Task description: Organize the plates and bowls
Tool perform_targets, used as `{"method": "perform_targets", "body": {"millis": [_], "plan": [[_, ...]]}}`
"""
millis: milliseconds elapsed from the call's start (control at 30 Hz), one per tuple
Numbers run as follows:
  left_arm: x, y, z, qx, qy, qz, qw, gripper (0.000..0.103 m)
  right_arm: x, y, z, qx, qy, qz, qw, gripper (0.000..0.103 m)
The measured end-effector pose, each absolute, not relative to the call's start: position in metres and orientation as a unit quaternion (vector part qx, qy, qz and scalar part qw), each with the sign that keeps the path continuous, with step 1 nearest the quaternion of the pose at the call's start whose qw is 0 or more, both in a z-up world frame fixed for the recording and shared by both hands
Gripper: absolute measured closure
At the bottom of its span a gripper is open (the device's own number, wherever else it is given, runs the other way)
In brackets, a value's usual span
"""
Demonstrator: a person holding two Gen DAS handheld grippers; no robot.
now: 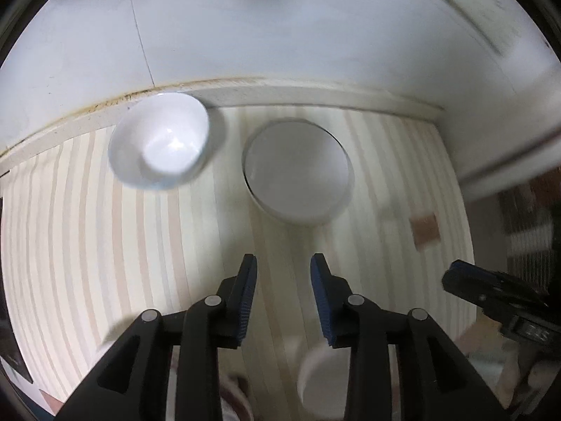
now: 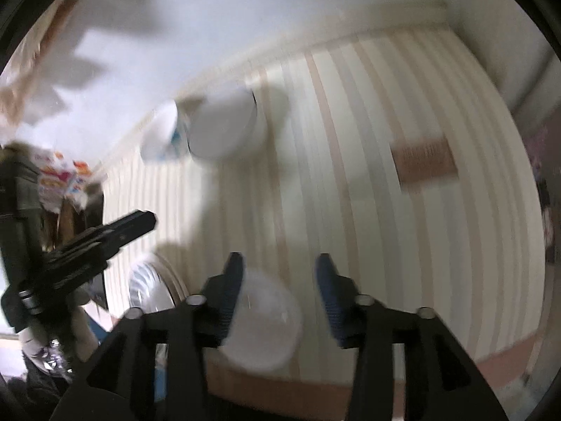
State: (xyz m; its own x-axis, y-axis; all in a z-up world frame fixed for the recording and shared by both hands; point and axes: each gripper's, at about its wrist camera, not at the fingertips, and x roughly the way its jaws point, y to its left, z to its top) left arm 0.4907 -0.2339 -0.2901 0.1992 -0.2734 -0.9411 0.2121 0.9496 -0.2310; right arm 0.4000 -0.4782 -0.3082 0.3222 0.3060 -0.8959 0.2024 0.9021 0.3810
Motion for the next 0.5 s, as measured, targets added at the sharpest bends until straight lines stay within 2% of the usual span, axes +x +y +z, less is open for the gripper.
{"method": "perform_targets", "body": {"millis": [167,367,400,467,500], "plan": [[0.541,-0.244,-0.319,-0.034,0.633,-0.136,0.761,0.074,0.472,-0.475,-0.321,0.231,0.57,0.043,0.787,0.055],[0.568,-0.258,-0.352,-0.022,0.652,-0.12,0.748,0.073,0.534,-0.458,-0.366,0.231,0.598,0.049,0.766,0.056],[0.569,-0.26,-0.355,-0.021,0.654,-0.12,0.747,0.073,0.54,-0.456,-0.374,0.23,0.603,0.049,0.762,0.059],[0.57,-0.261,-0.359,-0.015,0.651,-0.119,0.749,0.074,0.548,-0.456,-0.387,0.231,0.609,0.053,0.757,0.079],[0.57,-0.262,-0.36,-0.011,0.648,-0.116,0.752,0.076,0.551,-0.456,-0.392,0.226,0.611,0.047,0.757,0.082]]}}
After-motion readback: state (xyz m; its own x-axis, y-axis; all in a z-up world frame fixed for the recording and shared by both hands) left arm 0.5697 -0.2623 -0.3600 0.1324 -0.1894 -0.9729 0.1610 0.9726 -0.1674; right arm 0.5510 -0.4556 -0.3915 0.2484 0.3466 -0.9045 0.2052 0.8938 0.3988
